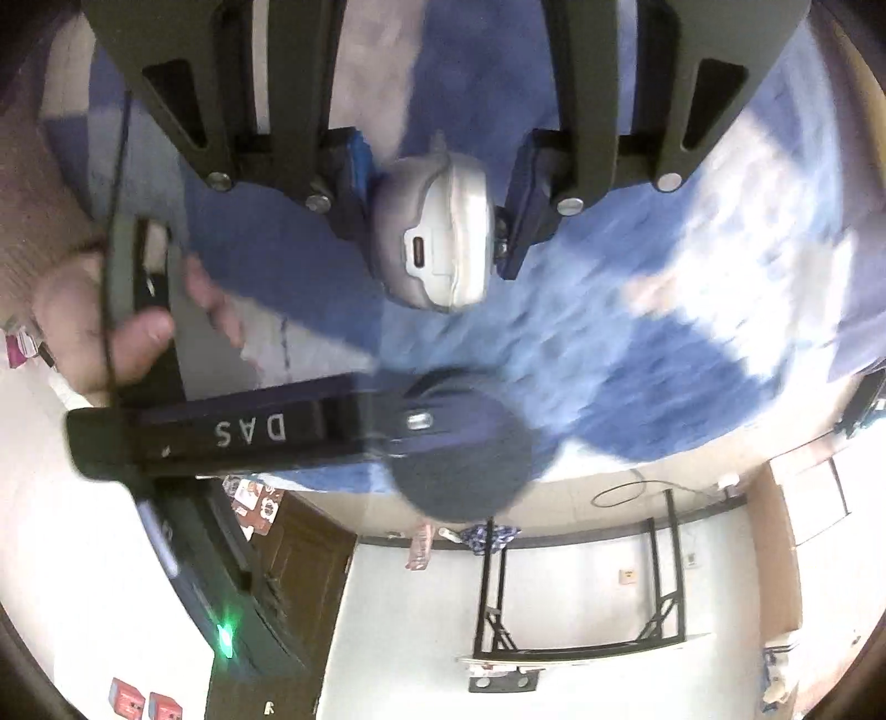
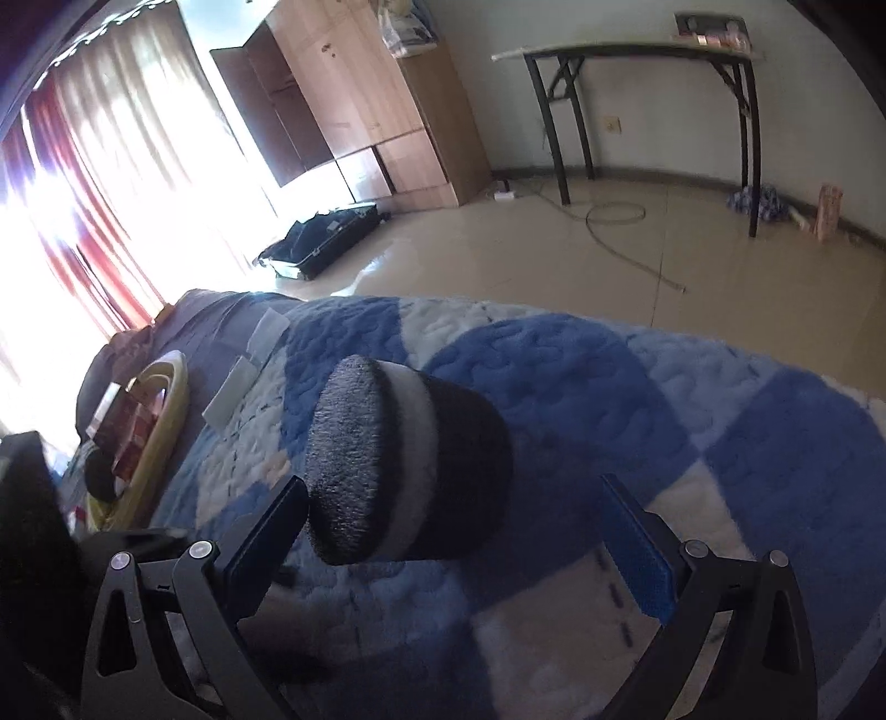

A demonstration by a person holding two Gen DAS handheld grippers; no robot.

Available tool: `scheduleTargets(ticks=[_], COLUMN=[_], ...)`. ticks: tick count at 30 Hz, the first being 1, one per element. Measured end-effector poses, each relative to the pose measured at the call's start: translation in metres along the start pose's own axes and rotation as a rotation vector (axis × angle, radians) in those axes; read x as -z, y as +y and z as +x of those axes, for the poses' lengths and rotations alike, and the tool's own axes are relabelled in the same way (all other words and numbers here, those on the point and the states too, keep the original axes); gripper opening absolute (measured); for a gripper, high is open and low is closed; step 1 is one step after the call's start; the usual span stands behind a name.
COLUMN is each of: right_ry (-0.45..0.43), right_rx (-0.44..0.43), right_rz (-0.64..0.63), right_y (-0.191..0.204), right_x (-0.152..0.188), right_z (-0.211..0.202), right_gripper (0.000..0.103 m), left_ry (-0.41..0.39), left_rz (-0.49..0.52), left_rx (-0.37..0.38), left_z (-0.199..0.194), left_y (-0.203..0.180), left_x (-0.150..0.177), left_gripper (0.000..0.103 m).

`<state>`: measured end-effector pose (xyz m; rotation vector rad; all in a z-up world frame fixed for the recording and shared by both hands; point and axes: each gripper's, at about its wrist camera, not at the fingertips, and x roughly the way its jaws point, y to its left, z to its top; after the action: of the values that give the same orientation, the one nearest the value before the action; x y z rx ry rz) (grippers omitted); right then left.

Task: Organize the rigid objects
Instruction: 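Grasp the black foam roller with the right tool while the left tool grasps the white-grey round object, then carry the roller and white-grey object into the yellow basin and release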

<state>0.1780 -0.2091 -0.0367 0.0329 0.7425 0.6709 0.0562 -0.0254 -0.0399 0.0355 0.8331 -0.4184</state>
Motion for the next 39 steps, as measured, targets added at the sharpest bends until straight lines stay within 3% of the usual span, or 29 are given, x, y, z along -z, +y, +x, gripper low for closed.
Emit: scheduleTargets(ticks=[3, 6, 9, 12, 13, 17, 20, 22, 26, 29, 35, 39], right_ry=[-0.047, 0.013, 0.009, 0.015, 0.003, -0.09, -0.062, -0.024, 0.044, 0.085, 0.117, 0.128], right_rx=[0.036, 0.023, 0.108, 0.21, 0.216, 0.072, -0.11, -0.221, -0.334, -0.331, -0.293, -0.292], right_rz=[-0.07, 0.0, -0.046, -0.127, -0.137, -0.217, -0.327, -0.4, -0.509, -0.551, -0.552, -0.572], right_y=[0.012, 0.008, 0.015, 0.025, 0.029, 0.089, 0.177, 0.237, 0.337, 0.376, 0.397, 0.402], right_x=[0.006, 0.0, -0.008, -0.008, -0.009, -0.016, -0.021, -0.02, -0.022, -0.023, -0.029, -0.024], right_z=[-0.003, 0.015, 0.028, 0.039, 0.038, 0.02, 0.031, 0.044, 0.086, 0.115, 0.156, 0.163], right_gripper=[0.103, 0.103, 0.102, 0.068, 0.068, 0.067, 0.067, 0.067, 0.067, 0.067, 0.067, 0.068], left_ry=[-0.025, -0.05, -0.078, -0.093, -0.095, -0.133, -0.124, -0.09, -0.04, -0.071, -0.068, -0.062], left_rz=[-0.015, -0.091, -0.126, -0.155, -0.166, -0.193, -0.28, -0.31, -0.442, -0.422, -0.419, -0.413], left_rx=[-0.034, -0.066, -0.115, -0.204, -0.236, -0.456, -0.571, -0.637, -0.62, -0.601, -0.536, -0.517], left_z=[-0.027, -0.057, -0.085, -0.123, -0.142, -0.221, -0.258, -0.262, -0.252, -0.245, -0.231, -0.223], left_y=[0.02, 0.045, 0.066, 0.094, 0.103, 0.147, 0.189, 0.213, 0.259, 0.267, 0.284, 0.288], left_x=[0.013, 0.026, 0.037, 0.045, 0.051, 0.077, 0.105, 0.123, 0.165, 0.177, 0.142, 0.138], left_gripper=[0.041, 0.041, 0.041, 0.041, 0.041, 0.041, 0.041, 0.041, 0.041, 0.041, 0.041, 0.043])
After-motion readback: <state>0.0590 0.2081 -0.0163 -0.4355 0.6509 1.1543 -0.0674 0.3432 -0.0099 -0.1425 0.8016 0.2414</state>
